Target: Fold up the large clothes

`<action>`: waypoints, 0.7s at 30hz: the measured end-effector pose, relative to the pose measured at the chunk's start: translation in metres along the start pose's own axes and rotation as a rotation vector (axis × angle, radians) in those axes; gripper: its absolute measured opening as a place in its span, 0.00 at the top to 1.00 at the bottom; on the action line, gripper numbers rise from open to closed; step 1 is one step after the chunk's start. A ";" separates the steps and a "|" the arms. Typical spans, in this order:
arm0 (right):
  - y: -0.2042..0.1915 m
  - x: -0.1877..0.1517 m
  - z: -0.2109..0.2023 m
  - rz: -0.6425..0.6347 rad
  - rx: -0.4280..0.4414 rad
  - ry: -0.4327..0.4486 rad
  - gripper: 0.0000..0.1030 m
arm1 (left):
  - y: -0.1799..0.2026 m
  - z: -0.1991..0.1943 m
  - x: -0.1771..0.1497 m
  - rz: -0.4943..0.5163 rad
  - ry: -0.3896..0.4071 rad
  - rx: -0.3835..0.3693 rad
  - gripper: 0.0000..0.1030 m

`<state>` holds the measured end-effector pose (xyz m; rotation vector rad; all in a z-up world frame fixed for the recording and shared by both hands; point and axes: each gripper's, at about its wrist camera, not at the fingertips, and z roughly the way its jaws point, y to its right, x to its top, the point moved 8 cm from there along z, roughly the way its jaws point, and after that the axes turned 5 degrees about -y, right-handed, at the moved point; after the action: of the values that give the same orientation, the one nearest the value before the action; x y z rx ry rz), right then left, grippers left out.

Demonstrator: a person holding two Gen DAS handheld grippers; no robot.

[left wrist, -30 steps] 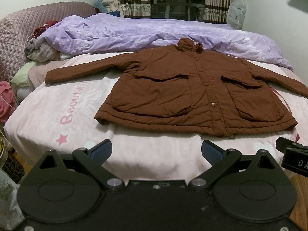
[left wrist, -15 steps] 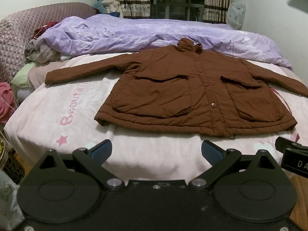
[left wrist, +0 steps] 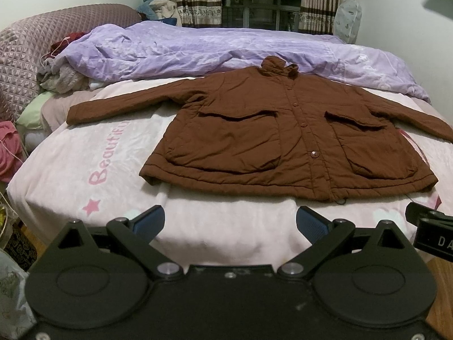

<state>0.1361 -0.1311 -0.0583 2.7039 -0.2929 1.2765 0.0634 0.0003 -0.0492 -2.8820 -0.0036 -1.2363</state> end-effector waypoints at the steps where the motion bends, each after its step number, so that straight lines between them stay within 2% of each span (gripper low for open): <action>1: 0.001 0.001 0.000 -0.001 0.001 0.001 0.00 | 0.000 0.000 0.000 0.001 0.000 0.000 0.01; 21: 0.002 0.004 0.001 0.001 0.004 0.007 0.00 | 0.000 0.004 0.000 0.012 0.004 -0.003 0.01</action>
<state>0.1389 -0.1335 -0.0561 2.7029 -0.2916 1.2881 0.0669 0.0000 -0.0520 -2.8779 0.0161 -1.2411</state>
